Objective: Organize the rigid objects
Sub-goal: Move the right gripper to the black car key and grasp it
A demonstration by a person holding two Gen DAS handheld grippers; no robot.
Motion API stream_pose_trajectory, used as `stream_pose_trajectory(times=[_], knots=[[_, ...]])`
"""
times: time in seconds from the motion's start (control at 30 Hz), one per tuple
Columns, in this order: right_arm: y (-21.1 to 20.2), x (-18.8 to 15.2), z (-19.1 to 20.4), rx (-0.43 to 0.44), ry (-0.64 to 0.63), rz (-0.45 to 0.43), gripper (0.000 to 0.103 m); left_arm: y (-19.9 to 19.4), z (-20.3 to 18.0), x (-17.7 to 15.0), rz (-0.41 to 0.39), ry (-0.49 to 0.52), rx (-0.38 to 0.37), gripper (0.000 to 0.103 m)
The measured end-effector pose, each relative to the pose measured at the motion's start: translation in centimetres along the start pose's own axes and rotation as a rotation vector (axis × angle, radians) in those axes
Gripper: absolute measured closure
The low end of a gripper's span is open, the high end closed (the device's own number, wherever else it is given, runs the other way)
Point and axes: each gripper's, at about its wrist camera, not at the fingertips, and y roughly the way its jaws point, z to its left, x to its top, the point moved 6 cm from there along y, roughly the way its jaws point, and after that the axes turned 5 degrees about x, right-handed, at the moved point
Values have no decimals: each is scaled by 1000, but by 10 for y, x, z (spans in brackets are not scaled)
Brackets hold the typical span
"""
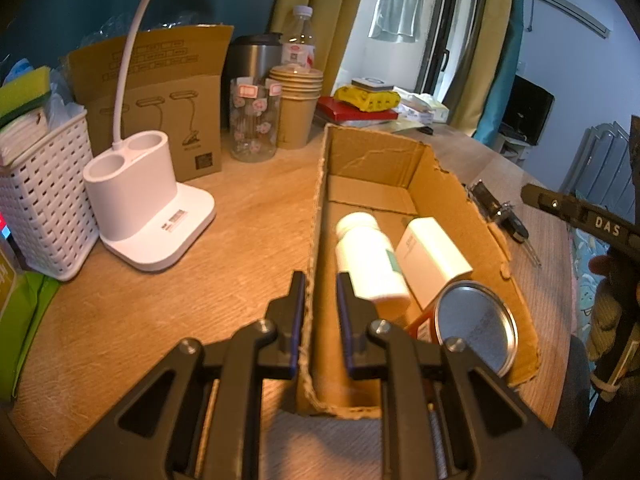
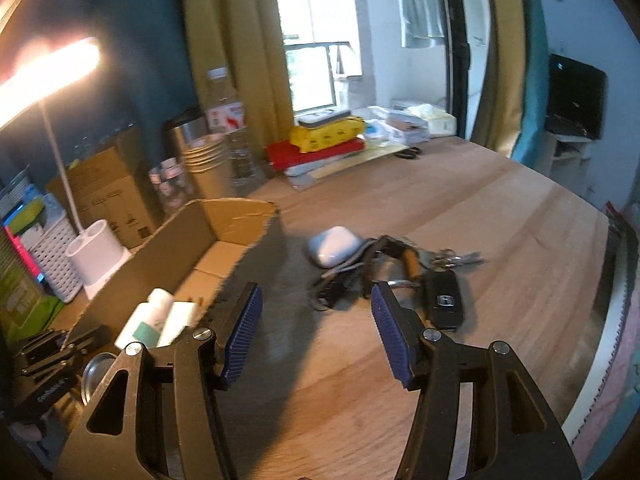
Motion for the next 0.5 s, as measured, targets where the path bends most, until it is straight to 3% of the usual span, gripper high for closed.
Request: stream_pose_trajectory(times=[0.5], knots=[[12, -14, -47, -131, 39, 30, 43, -1, 0, 0, -3, 4, -1, 86]])
